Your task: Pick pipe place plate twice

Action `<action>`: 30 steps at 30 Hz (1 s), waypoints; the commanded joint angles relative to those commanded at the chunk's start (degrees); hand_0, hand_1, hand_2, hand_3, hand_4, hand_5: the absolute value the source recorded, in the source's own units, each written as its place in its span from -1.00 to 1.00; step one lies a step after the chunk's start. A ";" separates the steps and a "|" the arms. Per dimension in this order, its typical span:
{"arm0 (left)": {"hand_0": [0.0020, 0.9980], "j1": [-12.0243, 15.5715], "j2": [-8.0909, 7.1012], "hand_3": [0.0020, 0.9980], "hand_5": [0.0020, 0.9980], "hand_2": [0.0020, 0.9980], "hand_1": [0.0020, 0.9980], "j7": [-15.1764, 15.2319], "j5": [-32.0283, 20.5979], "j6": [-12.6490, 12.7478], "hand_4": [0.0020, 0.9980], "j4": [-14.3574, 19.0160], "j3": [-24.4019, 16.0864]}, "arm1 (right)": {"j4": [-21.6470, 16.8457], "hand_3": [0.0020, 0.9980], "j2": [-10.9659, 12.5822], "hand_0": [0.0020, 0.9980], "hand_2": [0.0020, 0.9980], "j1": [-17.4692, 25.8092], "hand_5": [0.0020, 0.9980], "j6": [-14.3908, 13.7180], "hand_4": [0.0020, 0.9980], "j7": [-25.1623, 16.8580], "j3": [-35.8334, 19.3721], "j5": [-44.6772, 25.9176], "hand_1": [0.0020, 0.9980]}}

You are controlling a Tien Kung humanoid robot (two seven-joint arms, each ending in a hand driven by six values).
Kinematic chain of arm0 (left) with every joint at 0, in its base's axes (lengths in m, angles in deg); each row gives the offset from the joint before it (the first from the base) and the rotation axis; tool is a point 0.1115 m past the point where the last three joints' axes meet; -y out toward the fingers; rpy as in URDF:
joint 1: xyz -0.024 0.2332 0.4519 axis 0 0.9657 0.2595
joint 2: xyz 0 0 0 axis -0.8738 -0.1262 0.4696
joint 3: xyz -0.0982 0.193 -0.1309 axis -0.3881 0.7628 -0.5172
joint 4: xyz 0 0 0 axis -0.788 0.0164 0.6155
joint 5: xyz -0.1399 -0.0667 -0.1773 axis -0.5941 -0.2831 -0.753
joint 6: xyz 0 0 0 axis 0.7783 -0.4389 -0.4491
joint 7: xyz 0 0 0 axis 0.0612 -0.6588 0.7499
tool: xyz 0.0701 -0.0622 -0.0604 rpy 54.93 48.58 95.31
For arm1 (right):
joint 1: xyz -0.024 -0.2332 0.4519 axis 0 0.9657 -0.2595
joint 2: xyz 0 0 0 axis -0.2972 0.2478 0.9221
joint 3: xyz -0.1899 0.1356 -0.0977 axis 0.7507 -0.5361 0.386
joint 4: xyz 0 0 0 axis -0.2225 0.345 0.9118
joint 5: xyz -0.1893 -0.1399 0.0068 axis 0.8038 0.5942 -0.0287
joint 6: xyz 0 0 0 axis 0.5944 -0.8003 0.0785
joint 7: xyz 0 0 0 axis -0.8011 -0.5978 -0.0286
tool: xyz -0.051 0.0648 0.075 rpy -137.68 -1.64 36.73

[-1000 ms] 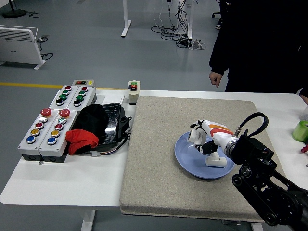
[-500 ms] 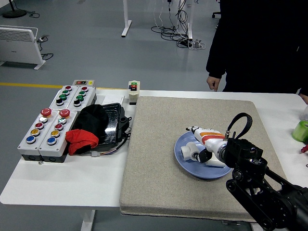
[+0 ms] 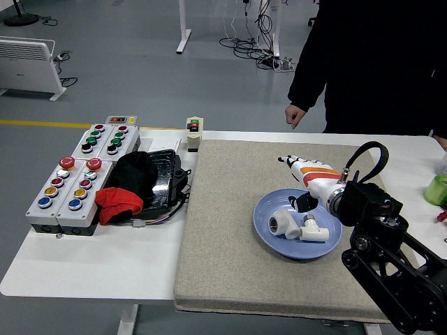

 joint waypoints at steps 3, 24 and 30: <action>0.40 0.19 0.01 0.25 1.00 0.40 0.36 -0.04 0.13 0.02 -0.42 -0.04 -0.05 | 0.23 1.00 -0.04 0.98 1.00 1.13 -0.62 -4.62 0.25 -1.30 -2.31 -3.01 0.85; 0.40 0.71 -0.23 0.25 1.00 0.40 0.35 -0.34 0.30 -0.29 -0.42 -0.21 0.72 | -2.15 0.75 0.66 0.81 0.92 12.66 -0.33 -26.50 0.19 -21.04 -23.65 -52.93 0.70; 0.40 0.68 -0.32 0.25 1.00 0.40 0.35 -0.37 0.58 -0.19 -0.42 -0.13 0.70 | -2.09 0.72 1.74 0.78 0.89 15.76 -0.19 -26.58 0.15 -22.71 -28.86 -67.45 0.68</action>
